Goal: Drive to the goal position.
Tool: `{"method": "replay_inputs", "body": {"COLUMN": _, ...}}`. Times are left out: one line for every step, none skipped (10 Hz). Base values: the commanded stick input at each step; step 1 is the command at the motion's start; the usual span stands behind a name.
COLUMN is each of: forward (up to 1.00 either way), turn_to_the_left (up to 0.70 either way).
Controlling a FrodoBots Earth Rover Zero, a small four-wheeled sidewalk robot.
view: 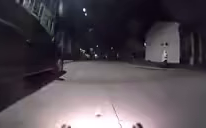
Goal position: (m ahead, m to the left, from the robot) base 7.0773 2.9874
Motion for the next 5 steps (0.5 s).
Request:
{"method": "replay_inputs", "body": {"forward": 0.85, "turn_to_the_left": 0.0}}
{"method": "replay_inputs", "body": {"forward": 0.85, "turn_to_the_left": 0.0}}
{"method": "replay_inputs", "body": {"forward": 0.85, "turn_to_the_left": 0.0}}
{"method": "replay_inputs", "body": {"forward": 0.85, "turn_to_the_left": 0.0}}
{"method": "replay_inputs", "body": {"forward": 0.85, "turn_to_the_left": 0.0}}
